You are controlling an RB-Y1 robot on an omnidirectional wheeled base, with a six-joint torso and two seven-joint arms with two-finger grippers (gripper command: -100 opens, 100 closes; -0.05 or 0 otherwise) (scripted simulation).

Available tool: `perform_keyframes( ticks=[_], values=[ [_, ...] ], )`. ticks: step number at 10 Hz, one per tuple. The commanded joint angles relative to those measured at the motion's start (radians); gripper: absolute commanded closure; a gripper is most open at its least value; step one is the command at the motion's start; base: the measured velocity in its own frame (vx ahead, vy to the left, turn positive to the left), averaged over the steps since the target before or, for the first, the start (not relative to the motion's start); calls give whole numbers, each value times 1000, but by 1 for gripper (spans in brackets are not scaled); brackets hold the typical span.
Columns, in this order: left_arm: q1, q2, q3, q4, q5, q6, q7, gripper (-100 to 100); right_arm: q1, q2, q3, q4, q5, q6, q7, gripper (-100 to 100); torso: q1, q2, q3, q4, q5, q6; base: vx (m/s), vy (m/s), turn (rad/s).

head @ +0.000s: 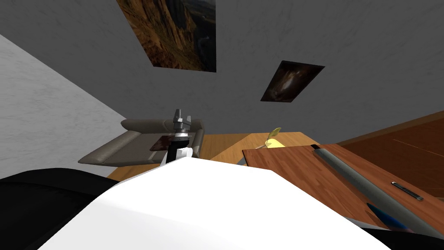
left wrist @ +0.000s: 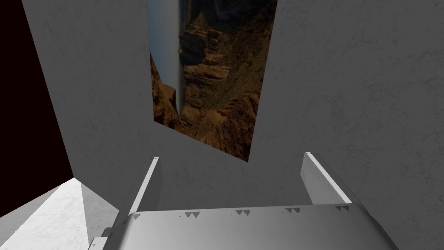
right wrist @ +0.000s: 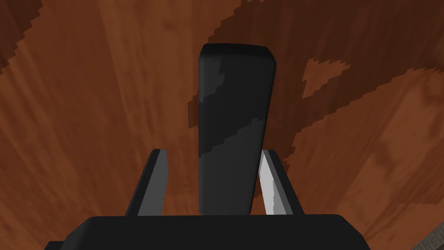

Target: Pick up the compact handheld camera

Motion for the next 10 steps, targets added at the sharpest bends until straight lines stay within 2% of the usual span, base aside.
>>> perform_keyframes(
  ticks=[1, 4, 5, 6, 8, 9, 10],
  values=[
    [0, 0, 0, 0, 0, 0, 0, 0, 0, 0, 0, 0, 0, 0, 0, 100, 0, 0, 0, 0, 0, 0, 0, 0, 0],
    [0, 0, 0, 0, 0, 0, 0, 0, 0, 0, 0, 0, 0, -2, -1, 100, -2, 0, 0, 0, -1, 0, 0, 0, 0],
    [0, 0, 0, 0, 0, 0, 0, 0, 0, 0, 0, 0, 0, -1, -1, 0, -2, 0, 0, 0, -1, 0, 0, 0, 0],
    [0, 0, 0, 0, 0, 0, 0, 0, 13, -30, -6, -18, -6, -13, 0, 100, -2, 0, 0, 0, -1, 0, 12, 23, -95],
    [0, 0, 0, 0, 0, 0, 0, 0, 22, -66, -9, -34, -11, -32, -3, 100, 0, -1, 0, 0, 0, 0, 19, 38, -97],
    [0, 0, 0, 0, 0, 0, 0, 0, 25, -58, -8, -40, -10, -19, -4, 100, 1, -1, -1, 0, 0, 0, 9, 18, -19],
    [0, 0, 0, 0, 0, 0, 0, 0, 27, -61, -9, -44, -11, -18, -5, 0, 0, -1, 0, 0, 0, 0, 0, 0, 0]
  ],
)
